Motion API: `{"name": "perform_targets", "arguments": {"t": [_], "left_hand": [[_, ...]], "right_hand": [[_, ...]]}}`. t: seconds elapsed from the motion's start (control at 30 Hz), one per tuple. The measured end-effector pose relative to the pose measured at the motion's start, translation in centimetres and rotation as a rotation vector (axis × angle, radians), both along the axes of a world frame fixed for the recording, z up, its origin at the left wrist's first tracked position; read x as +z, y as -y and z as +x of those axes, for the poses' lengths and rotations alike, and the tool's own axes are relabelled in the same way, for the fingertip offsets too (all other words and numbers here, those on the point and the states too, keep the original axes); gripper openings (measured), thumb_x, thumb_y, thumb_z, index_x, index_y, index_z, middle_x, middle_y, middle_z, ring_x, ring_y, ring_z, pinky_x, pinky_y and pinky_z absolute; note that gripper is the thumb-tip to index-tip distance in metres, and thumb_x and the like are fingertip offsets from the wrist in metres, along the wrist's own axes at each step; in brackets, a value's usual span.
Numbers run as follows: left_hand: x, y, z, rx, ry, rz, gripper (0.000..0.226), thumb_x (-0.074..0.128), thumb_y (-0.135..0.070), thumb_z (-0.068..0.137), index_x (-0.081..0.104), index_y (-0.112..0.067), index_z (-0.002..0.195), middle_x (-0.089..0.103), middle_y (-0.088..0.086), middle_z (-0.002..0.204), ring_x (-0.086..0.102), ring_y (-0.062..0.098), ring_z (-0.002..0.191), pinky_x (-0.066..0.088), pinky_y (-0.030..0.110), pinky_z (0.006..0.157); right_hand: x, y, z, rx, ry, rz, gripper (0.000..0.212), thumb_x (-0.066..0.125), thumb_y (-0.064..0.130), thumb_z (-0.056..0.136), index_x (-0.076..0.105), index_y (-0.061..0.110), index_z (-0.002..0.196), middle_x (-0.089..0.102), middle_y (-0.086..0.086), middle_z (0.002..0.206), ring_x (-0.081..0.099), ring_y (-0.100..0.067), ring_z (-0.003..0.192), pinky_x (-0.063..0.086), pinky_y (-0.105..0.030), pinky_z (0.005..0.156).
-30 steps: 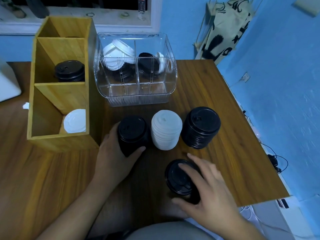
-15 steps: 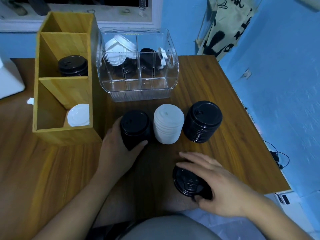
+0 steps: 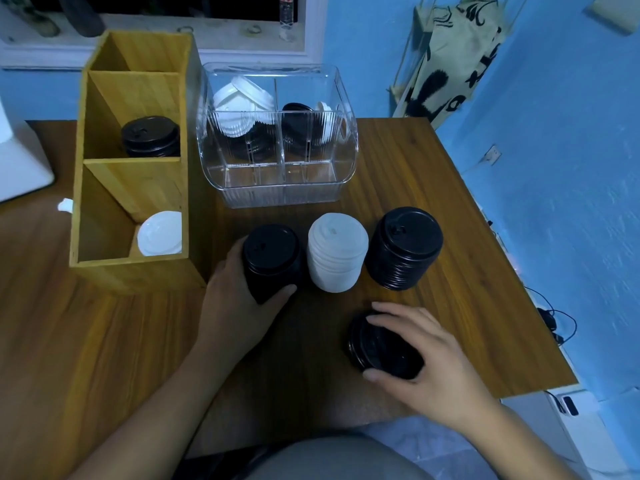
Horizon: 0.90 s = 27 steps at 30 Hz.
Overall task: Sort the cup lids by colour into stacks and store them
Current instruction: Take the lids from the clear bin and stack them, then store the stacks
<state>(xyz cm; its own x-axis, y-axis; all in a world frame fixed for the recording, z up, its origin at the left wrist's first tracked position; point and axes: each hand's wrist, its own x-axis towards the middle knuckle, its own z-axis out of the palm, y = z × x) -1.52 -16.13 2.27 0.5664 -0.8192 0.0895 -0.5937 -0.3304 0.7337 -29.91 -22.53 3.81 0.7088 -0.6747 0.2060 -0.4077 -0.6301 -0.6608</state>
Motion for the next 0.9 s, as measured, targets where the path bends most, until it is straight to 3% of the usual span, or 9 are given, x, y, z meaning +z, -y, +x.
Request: {"name": "perform_targets", "arguments": {"t": [0.07, 0.1, 0.23, 0.43, 0.6, 0.77, 0.9], "left_hand": [[0.0, 0.1, 0.0, 0.008, 0.022, 0.037, 0.099, 0.086, -0.047, 0.072, 0.031, -0.025, 0.152, 0.05, -0.005, 0.146, 0.044, 0.015, 0.135, 0.034, 0.025, 0.106], [0.0, 0.1, 0.0, 0.01, 0.024, 0.051, 0.101, 0.086, -0.048, 0.072, 0.029, -0.026, 0.153, 0.048, -0.004, 0.149, 0.043, 0.018, 0.137, 0.034, 0.03, 0.106], [-0.2, 0.1, 0.1, 0.002, 0.026, 0.042, 0.101, 0.085, -0.05, 0.072, 0.029, -0.027, 0.153, 0.048, -0.004, 0.149, 0.044, 0.018, 0.137, 0.036, 0.032, 0.106], [-0.3, 0.1, 0.0, 0.001, 0.032, 0.035, 0.101, 0.085, -0.05, 0.072, 0.03, -0.026, 0.152, 0.048, -0.004, 0.15, 0.044, 0.019, 0.137, 0.034, 0.029, 0.105], [-0.4, 0.1, 0.0, 0.001, 0.048, 0.016, 0.105, 0.087, -0.049, 0.07, 0.027, -0.026, 0.154, 0.047, -0.003, 0.151, 0.043, 0.019, 0.138, 0.035, 0.031, 0.108], [-0.1, -0.2, -0.7, 0.003, 0.112, -0.002, 0.122, 0.089, -0.049, 0.068, 0.011, -0.028, 0.159, 0.031, -0.004, 0.162, 0.032, 0.015, 0.146, 0.029, 0.03, 0.112], [-0.2, -0.3, -1.3, -0.075, 0.288, -0.052, 0.118, 0.086, -0.052, 0.07, 0.015, -0.022, 0.159, 0.015, 0.001, 0.167, 0.026, 0.021, 0.15, 0.034, 0.035, 0.113]], "right_hand": [[2.3, 1.0, 0.3, -0.021, 0.105, -0.052, 0.062, 0.079, 0.054, 0.079, 0.065, 0.022, 0.13, 0.056, 0.01, 0.142, 0.054, -0.015, 0.132, 0.046, -0.037, 0.109], [3.6, 1.9, 0.6, -0.043, 0.13, -0.112, 0.062, 0.078, 0.054, 0.08, 0.065, 0.02, 0.131, 0.058, 0.006, 0.142, 0.054, -0.015, 0.132, 0.045, -0.037, 0.11], [6.9, 6.5, 2.0, -0.15, 0.065, -0.342, 0.059, 0.073, 0.051, 0.086, 0.064, 0.017, 0.133, 0.056, -0.002, 0.143, 0.051, -0.02, 0.132, 0.042, -0.037, 0.111], [5.6, 10.2, 3.3, -0.185, -0.168, -0.286, 0.049, 0.064, 0.047, 0.092, 0.06, 0.032, 0.139, 0.049, 0.004, 0.15, 0.039, -0.021, 0.138, 0.037, -0.044, 0.113], [3.0, 10.3, 2.9, -0.182, -0.084, -0.305, 0.047, 0.053, 0.042, 0.102, 0.055, 0.023, 0.145, 0.043, 0.002, 0.155, 0.033, -0.017, 0.144, 0.022, -0.022, 0.117], [1.2, 9.9, 2.4, -0.196, -0.039, -0.385, 0.05, 0.057, 0.036, 0.101, 0.052, 0.015, 0.147, 0.041, -0.003, 0.158, 0.033, -0.023, 0.148, 0.023, -0.027, 0.121], [1.2, 9.7, 2.4, -0.207, -0.042, -0.355, 0.051, 0.058, 0.038, 0.101, 0.052, 0.017, 0.148, 0.039, 0.0, 0.159, 0.033, -0.021, 0.147, 0.029, -0.03, 0.118]]}}
